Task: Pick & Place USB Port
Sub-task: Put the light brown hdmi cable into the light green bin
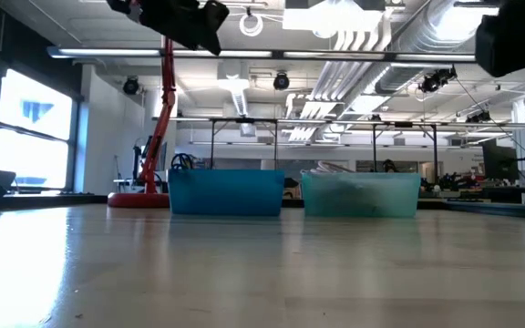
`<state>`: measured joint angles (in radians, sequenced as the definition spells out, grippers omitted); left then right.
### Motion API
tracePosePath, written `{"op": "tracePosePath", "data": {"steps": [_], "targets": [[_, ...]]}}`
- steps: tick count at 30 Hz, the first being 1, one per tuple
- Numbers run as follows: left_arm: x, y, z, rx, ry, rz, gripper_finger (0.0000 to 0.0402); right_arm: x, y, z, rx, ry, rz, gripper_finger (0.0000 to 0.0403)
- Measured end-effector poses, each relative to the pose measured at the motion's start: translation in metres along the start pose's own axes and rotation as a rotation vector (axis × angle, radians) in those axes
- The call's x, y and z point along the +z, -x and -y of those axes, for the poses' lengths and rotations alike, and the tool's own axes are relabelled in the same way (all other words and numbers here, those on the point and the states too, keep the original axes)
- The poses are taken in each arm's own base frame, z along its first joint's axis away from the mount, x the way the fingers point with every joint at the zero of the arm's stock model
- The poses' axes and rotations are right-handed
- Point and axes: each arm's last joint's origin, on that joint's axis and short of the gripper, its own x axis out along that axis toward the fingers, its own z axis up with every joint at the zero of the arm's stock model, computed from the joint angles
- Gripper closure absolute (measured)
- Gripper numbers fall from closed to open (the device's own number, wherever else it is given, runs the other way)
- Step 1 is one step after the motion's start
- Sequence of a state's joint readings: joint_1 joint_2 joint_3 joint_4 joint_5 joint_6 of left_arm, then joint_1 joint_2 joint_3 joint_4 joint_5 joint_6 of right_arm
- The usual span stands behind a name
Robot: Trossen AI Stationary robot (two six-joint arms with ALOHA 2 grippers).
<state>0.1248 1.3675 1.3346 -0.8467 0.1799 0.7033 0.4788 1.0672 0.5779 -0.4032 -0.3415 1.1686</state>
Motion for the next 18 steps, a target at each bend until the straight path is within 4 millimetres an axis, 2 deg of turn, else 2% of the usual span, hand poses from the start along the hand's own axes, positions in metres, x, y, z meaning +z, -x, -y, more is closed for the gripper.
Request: {"op": "tracePosePath", "data": {"steps": [5,10,18], "targets": [[0.007,-0.002,0.013,-0.046,-0.004,-0.003,0.0199,-0.015,-0.006,-0.004,-0.041,0.02,0.046,0.0222],[0.014,-0.004,0.023,-0.063,-0.014,0.001,0.0199,-0.027,-0.014,-0.006,-0.109,0.136,0.112,0.0222],[0.019,-0.005,0.029,-0.04,0.005,-0.02,0.0199,-0.042,-0.043,0.0,-0.221,0.116,-0.003,0.0222]]}}
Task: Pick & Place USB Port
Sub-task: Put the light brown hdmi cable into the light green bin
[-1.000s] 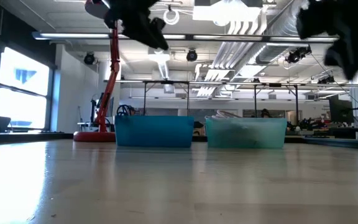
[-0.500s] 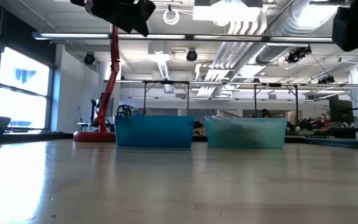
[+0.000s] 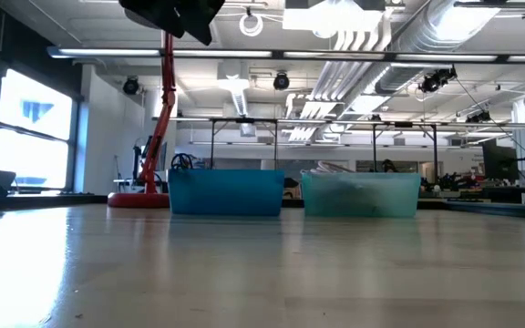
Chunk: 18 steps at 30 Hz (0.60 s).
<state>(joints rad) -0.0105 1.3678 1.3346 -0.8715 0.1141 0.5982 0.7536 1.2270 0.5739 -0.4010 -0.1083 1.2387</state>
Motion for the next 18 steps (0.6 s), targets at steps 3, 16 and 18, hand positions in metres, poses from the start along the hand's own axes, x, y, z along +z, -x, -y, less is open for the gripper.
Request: {"op": "tracePosePath", "data": {"steps": [3,16,18], "targets": [[0.0,0.0,-0.001,0.003,0.016,-0.002,0.0199,-0.004,-0.009,-0.001,-0.019,-0.008,-0.046,0.0222],[-0.001,0.0,-0.001,0.005,0.062,-0.003,0.0199,-0.016,-0.047,0.005,-0.171,0.056,-0.161,0.0222],[0.0,0.0,-0.001,0.001,0.077,0.0,0.0199,-0.016,-0.049,0.007,-0.194,0.08,-0.15,0.0222]]}}
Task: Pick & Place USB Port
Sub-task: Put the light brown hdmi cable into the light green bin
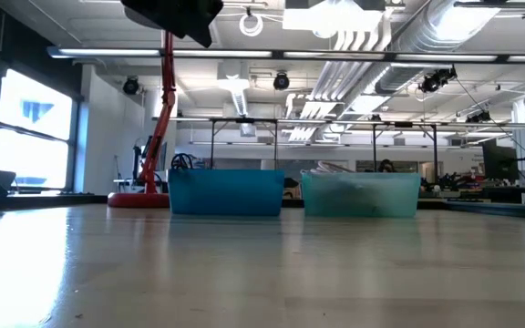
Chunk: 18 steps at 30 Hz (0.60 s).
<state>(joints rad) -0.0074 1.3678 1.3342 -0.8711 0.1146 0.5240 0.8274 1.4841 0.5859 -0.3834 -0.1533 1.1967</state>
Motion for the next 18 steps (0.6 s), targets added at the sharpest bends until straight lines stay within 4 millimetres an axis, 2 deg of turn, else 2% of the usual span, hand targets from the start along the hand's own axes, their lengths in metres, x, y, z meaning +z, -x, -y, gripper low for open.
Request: {"op": "tracePosePath", "data": {"steps": [3,6,8,13,18], "targets": [[0.0,0.0,0.0,-0.001,0.035,0.001,0.0199,0.003,0.001,0.007,-0.062,-0.01,0.014,0.0224],[0.002,0.0,0.003,-0.01,0.066,0.007,0.0199,0.007,0.002,0.012,-0.102,-0.081,0.012,0.0246],[0.004,0.001,0.007,-0.017,0.062,0.019,0.0199,0.009,0.003,0.015,-0.117,-0.085,0.011,0.0276],[0.015,0.012,0.02,-0.03,0.013,0.077,0.0199,0.018,0.005,0.022,-0.122,-0.051,0.01,0.0381],[0.027,0.041,0.032,0.053,-0.018,0.194,0.0199,0.032,0.01,0.027,-0.145,-0.059,0.107,0.0384]]}}
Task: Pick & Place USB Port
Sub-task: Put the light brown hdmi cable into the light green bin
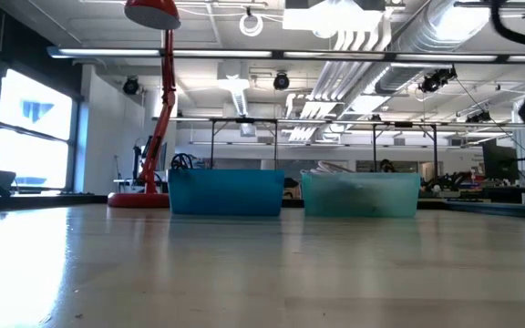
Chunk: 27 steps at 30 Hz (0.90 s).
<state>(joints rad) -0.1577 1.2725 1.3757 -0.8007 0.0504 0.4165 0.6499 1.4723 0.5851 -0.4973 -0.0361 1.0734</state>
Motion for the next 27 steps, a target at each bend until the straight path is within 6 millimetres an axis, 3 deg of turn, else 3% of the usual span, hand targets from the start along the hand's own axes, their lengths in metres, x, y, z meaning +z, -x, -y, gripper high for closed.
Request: {"op": "tracePosePath", "data": {"steps": [6,12,17,22,27], "targets": [[0.008,0.044,0.013,0.148,-0.05,0.074,0.0199,0.023,0.026,-0.006,-0.094,0.095,0.174,0.0394],[0.004,0.083,0.021,0.299,-0.113,0.112,0.0199,0.048,0.096,-0.033,-0.23,0.224,0.283,0.0395],[-0.001,0.1,0.026,0.332,-0.133,0.136,0.0199,0.069,0.163,-0.049,-0.347,0.338,0.501,0.0395],[-0.005,0.107,0.026,0.346,-0.157,0.127,0.0199,0.093,0.215,-0.047,-0.462,0.414,0.672,0.0395],[-0.005,0.108,0.026,0.359,-0.191,0.116,0.0199,0.123,0.245,-0.021,-0.559,0.351,0.719,0.0395]]}}
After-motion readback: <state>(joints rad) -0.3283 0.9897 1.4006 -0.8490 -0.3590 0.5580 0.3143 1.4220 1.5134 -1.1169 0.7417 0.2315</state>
